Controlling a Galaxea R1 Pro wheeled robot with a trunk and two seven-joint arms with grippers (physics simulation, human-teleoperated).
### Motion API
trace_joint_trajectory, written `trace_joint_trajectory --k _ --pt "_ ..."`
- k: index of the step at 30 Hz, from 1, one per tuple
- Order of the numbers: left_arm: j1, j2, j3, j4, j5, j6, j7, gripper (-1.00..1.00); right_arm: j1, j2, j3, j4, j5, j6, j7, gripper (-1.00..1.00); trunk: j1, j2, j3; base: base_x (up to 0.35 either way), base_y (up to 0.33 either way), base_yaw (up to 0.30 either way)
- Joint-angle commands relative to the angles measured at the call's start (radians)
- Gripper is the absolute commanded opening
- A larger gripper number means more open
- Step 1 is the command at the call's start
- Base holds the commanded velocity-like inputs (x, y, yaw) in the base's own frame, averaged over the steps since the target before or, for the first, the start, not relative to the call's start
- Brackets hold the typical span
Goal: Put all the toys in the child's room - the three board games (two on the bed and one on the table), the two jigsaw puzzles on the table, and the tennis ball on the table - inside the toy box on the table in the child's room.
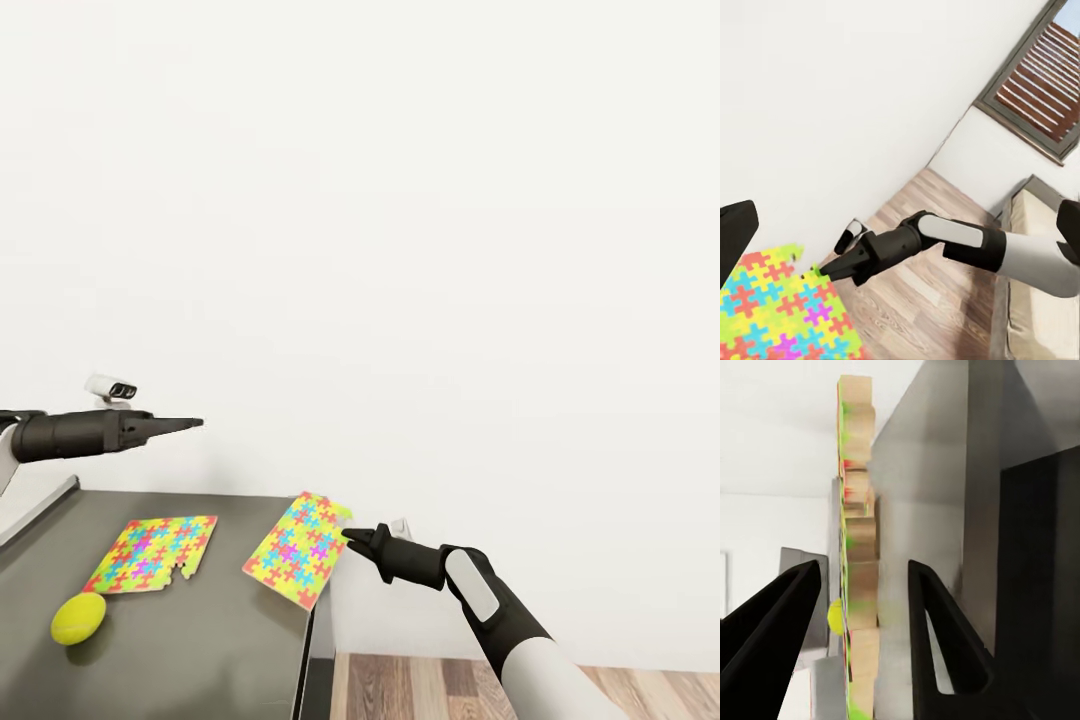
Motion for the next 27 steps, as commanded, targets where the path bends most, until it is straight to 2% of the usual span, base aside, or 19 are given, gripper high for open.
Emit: trace_joint_trajectory --k 1,3,5,8,10,12,15,27 --pt "0.005 0.002 0.000 0.013 0.003 0.010 -0.003 1.00 -0.001 0.000 0.000 0.000 0.003 0.002 0.004 -1.00 -0.004 0.007 0.002 0.000 0.000 0.000" --pt "0.028 0.005 0.000 0.061 0.002 0.010 -0.022 1.00 -0.001 0.000 0.000 0.000 0.003 0.002 0.006 -1.00 -0.012 0.021 0.008 -0.009 0.000 0.000" --pt "0.061 0.010 0.000 0.098 -0.001 0.010 -0.072 1.00 0.000 0.000 0.000 -0.001 0.003 0.002 0.007 -1.00 -0.019 0.035 0.015 -0.134 0.000 0.000" --pt "0.117 0.033 0.000 0.128 -0.009 0.010 -0.155 1.00 -0.001 -0.001 -0.002 -0.001 0.003 0.002 0.007 -1.00 -0.031 0.056 0.024 -0.197 0.000 0.000" --pt "0.165 0.058 0.000 0.139 -0.011 0.010 -0.209 1.00 -0.001 -0.002 -0.004 -0.003 0.001 0.002 0.008 -1.00 -0.039 0.070 0.030 -0.085 0.000 0.000" --pt "0.205 0.075 0.002 0.147 -0.011 0.010 -0.216 1.00 -0.001 -0.003 -0.006 -0.005 -0.001 0.002 0.008 -1.00 -0.046 0.084 0.037 -0.035 0.000 0.000" --pt "0.229 0.086 0.008 0.163 -0.010 0.009 -0.216 1.00 0.000 -0.003 -0.007 -0.006 -0.001 -0.001 0.007 -1.00 -0.058 0.105 0.046 -0.012 0.000 0.000" --pt "0.239 0.088 0.019 0.201 -0.014 0.006 -0.216 1.00 0.005 -0.003 -0.023 -0.006 -0.003 -0.005 0.005 -1.00 -0.104 0.189 0.084 -0.001 0.000 0.000"
